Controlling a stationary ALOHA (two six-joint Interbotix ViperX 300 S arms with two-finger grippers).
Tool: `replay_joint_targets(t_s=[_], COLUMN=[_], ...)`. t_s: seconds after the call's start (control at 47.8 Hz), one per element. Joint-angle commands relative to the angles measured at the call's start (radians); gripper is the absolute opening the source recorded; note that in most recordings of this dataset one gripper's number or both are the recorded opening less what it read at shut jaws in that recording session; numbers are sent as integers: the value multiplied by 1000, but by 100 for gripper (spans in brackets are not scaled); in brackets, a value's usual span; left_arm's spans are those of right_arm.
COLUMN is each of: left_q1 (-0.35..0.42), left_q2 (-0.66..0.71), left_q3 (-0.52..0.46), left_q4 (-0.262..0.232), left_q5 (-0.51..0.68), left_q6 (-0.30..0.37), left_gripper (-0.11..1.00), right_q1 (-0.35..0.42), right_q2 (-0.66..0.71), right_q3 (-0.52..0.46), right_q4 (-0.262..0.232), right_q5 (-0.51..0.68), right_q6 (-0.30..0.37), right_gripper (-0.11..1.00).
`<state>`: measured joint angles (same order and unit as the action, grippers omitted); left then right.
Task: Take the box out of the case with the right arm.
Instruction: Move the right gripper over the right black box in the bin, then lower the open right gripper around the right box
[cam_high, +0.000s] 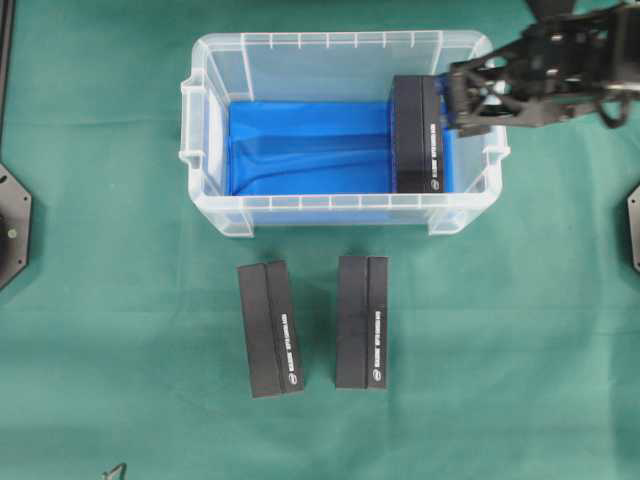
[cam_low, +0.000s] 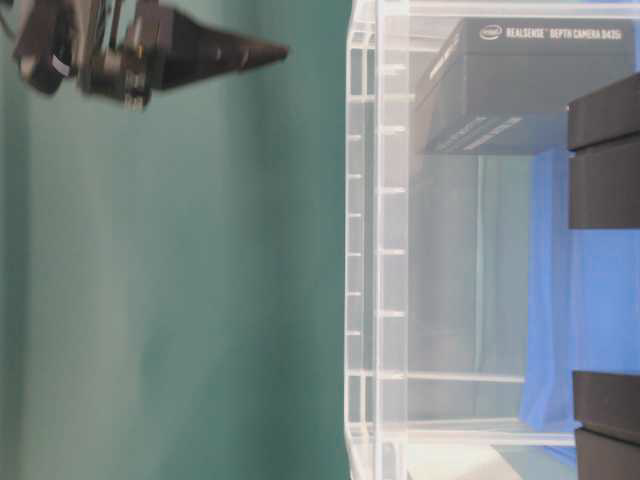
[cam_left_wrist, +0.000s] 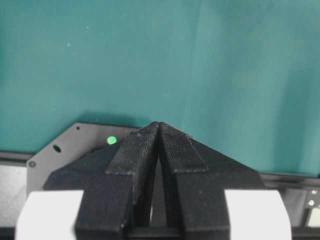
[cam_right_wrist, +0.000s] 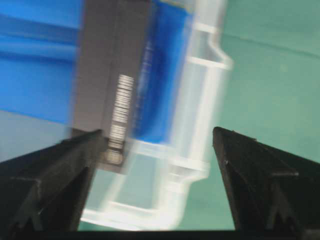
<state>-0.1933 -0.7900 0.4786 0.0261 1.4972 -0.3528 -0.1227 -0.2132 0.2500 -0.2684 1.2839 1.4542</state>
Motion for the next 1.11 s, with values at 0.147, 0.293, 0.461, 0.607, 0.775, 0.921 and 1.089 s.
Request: replay_joint_targets(t_s=[0.147,0.293,0.461,0.607,0.775,0.921,1.089], left_q1=[3,3,3,3,3,3,3], left_q2=[2,-3,-3,-5,-5,-5,-3], left_q3=[-14,-11,-11,-11,-11,-11,-11], left_q4=[3,3,3,3,3,3,3], left_q5=[-5,-6,-5,-5,-5,-5,-5], left_q6=[3,2,2,3,3,3,3], left_gripper=[0,0,0,0,0,0,0], right_q1=[11,11,11,11,11,11,11], right_q2=[107,140,150,150,150,150,150], right_q3=[-156,-196,-201,-201,-199,-198,-198], right_q4=[0,0,0,0,-2,-2,-2], right_q5=[-3,0,6,26,34,34,34], right_q6=[2,5,26,31,31,31,29], right_gripper=[88,88,88,88,88,88,88])
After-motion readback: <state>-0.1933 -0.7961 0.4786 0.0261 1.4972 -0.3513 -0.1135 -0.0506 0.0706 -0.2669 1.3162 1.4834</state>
